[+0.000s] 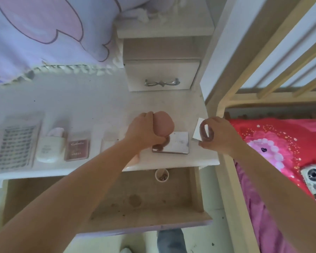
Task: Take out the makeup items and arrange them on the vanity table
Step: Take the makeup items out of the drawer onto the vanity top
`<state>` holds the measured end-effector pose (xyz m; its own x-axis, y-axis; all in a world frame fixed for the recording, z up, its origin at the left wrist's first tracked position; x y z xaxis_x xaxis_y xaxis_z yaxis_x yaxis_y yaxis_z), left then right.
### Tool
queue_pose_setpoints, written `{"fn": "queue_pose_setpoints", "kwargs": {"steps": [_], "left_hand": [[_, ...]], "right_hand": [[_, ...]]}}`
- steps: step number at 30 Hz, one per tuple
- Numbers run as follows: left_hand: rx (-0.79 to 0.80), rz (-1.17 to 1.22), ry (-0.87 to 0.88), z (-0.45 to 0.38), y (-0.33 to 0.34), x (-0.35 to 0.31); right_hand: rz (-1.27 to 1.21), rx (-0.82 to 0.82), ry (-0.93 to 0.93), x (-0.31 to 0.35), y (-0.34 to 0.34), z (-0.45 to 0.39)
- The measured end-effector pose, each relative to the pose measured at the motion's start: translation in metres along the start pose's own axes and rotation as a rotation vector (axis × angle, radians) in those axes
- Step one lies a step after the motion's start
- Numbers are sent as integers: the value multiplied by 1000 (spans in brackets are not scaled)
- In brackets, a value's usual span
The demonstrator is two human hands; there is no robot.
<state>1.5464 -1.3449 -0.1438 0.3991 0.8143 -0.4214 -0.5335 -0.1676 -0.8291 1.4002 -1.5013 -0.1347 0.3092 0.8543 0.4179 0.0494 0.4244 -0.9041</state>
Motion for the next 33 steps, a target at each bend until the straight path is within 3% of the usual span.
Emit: {"fn": "queue_pose_setpoints", "kwargs": {"steps": [3, 8, 19, 25, 28, 31, 33], "left_hand": [[-11, -22, -8, -18, 9, -14], [-5, -80, -35, -36, 19, -25], [29, -100, -80, -51, 12, -17], [-37, -115, -89, -50, 19, -17], [-62, -75, -53, -35, 19, -11], [-158, -22, 72, -2, 16, 6], [-239, -30, 181, 31, 15, 23]], "right_hand": [[126, 25, -113, -10, 2, -25], [103, 77, -192, -20, 12, -57], [39, 106, -190, -18, 22, -73], [90, 56, -178, -15, 34, -84], [122, -61, -207, -6, 37, -66], [-14, -363, -206, 21, 35, -17], [-80, -411, -308, 50, 50, 24]]}}
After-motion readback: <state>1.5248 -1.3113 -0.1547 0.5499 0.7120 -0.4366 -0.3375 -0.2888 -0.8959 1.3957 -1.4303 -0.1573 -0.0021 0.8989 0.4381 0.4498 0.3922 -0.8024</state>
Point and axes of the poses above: each hand's wrist, its own z-axis away from the middle knuckle, its own y-axis out of the palm, x = y × z, the point moved 4 cm from there along -z, towards the middle knuckle, and after that the axes turned 10 degrees about -y, right-handed, at the moved point
